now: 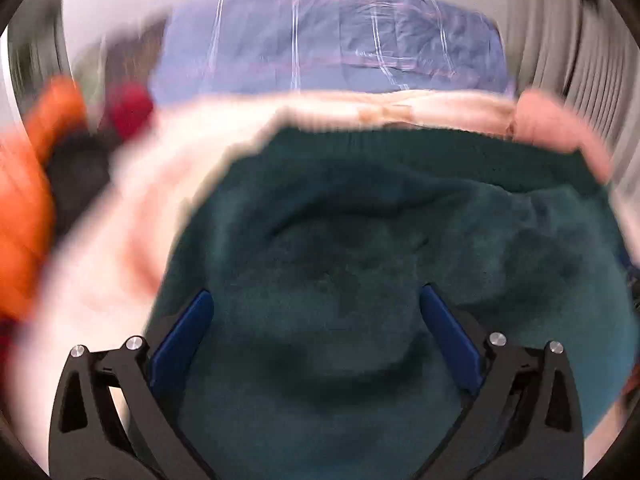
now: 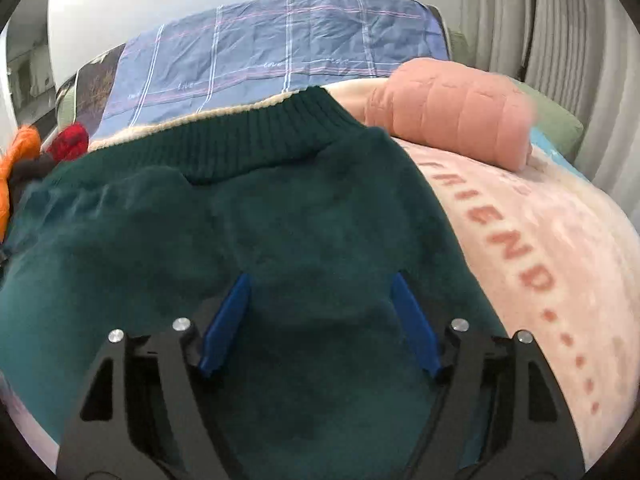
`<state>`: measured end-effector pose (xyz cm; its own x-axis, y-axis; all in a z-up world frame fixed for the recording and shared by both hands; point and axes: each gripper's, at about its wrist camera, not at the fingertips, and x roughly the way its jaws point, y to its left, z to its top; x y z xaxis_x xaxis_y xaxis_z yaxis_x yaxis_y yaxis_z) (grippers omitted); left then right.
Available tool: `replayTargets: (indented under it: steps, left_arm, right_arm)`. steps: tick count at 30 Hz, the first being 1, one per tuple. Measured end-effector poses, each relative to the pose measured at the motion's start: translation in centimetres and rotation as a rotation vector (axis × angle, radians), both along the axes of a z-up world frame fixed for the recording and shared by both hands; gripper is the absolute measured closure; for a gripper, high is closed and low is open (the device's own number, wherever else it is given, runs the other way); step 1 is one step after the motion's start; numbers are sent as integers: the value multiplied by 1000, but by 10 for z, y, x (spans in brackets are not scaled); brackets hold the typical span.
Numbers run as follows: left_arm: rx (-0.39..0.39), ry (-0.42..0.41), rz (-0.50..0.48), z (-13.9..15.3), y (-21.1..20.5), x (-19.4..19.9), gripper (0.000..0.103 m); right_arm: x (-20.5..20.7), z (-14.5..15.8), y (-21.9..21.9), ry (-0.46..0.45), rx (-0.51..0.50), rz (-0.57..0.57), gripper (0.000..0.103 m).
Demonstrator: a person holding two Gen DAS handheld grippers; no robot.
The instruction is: Fold large clothes
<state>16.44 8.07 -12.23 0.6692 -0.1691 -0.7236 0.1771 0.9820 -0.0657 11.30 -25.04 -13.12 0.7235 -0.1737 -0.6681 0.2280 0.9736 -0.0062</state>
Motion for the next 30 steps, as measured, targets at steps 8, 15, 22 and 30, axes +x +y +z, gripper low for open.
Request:
replayTargets:
  steps: [8,15,22,30]
  left_arm:
    - [30,-25,10,23,1,-16,2]
    - [78,-64,11,37,4,-34,2]
    - [15,-90,48,43,39,-56,1]
    - [-211,6,137,15,116,-65,1]
  right_arm:
    - [-4,23,6,31,16,-8,28]
    - [-50,89,57,-173,99,172,26]
    - [-14,35,117,41,92,308,17]
    - [-13,39,114,49,120,280,15]
